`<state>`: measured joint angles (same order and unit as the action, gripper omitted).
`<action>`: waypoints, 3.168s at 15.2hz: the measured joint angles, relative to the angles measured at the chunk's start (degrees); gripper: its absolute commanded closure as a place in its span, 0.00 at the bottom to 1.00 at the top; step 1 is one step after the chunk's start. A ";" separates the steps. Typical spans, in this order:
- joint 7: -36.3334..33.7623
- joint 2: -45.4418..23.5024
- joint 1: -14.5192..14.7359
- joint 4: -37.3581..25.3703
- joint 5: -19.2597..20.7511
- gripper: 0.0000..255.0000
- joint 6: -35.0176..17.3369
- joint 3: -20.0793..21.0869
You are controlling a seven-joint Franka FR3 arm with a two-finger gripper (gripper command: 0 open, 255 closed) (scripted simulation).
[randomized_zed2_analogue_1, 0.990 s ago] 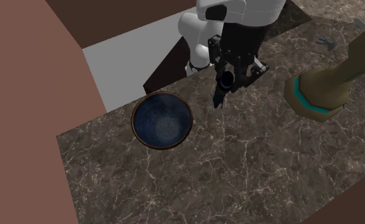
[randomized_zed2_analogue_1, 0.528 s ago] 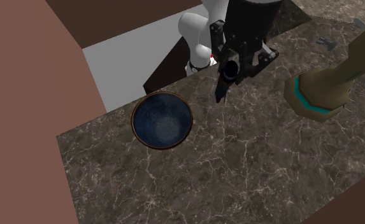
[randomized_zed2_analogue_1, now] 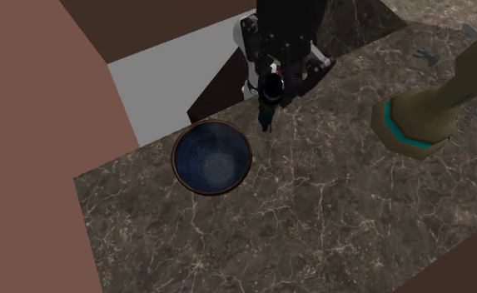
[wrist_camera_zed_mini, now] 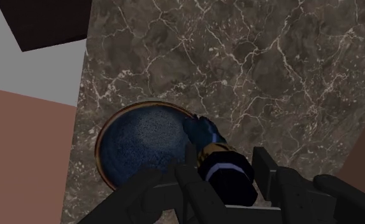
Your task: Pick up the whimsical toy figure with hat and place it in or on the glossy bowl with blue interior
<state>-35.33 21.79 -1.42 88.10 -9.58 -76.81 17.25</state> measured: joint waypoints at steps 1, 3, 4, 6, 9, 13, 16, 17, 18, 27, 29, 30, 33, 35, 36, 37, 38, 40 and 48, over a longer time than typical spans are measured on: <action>0.82 -1.13 -0.32 -1.46 0.37 1.00 0.50 -0.56; 2.51 -4.47 -1.07 -5.90 1.31 1.00 1.90 -1.61; 3.45 -5.91 -1.44 -7.49 1.70 1.00 2.23 -2.18; 5.18 -9.21 -2.17 -11.94 2.48 1.00 3.64 -3.20; 7.65 -13.53 -3.20 -17.63 3.32 1.00 5.42 -4.61; 8.74 -12.62 -3.50 -13.88 3.18 1.00 2.64 -5.10; 9.42 -10.22 -3.59 -8.31 2.75 1.00 -0.54 -5.42; 9.52 -9.67 -3.58 -6.90 2.66 1.00 -1.40 -5.44; 9.76 -8.97 -3.61 -5.33 2.54 1.00 -2.27 -5.56; 10.82 -4.43 -3.49 6.87 1.79 1.00 -9.93 -5.77; 11.15 -3.60 -3.47 9.47 1.64 1.00 -11.70 -5.85; 11.37 -3.14 -3.47 10.90 1.57 1.00 -12.65 -5.91; 11.39 -2.94 -3.45 11.74 1.53 1.00 -13.32 -5.86; 11.39 -2.92 -3.44 11.84 1.53 1.00 -13.40 -5.86; 11.40 -2.91 -3.44 11.86 1.53 1.00 -13.41 -5.86; 11.40 -2.91 -3.44 11.87 1.53 1.00 -13.42 -5.86; 11.40 -2.91 -3.45 11.87 1.53 0.00 -13.42 -5.86; 11.40 -2.91 -3.45 11.87 1.52 0.00 -13.43 -5.86; 10.89 -4.85 -3.61 3.77 1.86 0.00 -7.34 -6.07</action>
<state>-24.44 16.94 -5.03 91.87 -7.72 -84.15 11.18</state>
